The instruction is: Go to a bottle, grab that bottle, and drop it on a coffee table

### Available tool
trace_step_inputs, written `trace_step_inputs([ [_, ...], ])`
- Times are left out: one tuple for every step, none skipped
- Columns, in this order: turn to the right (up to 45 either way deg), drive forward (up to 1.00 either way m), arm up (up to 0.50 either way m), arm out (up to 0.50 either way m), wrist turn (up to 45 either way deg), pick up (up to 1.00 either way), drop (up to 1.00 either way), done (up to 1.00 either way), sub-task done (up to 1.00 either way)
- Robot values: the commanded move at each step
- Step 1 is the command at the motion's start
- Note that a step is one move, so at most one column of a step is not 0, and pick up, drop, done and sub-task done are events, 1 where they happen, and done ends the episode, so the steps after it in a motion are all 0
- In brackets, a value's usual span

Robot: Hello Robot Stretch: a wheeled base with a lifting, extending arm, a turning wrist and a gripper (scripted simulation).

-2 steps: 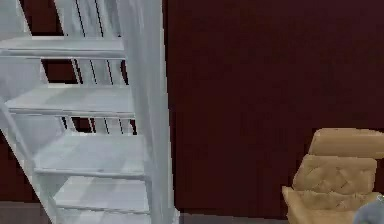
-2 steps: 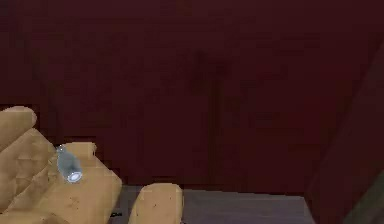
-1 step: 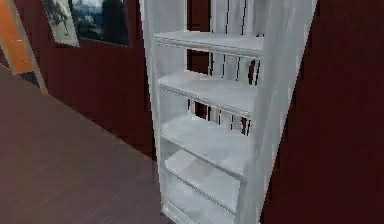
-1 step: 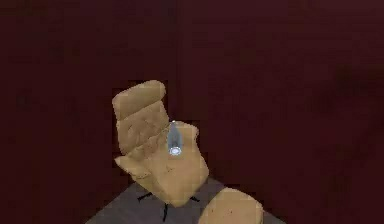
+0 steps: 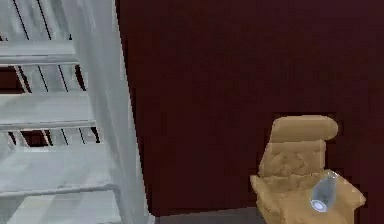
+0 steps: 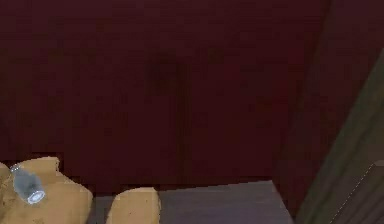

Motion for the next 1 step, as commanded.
trace_step_inputs([
  [24.0,0.0,0.0,0.0,0.0,0.0,0.0,0.0,0.0],
])
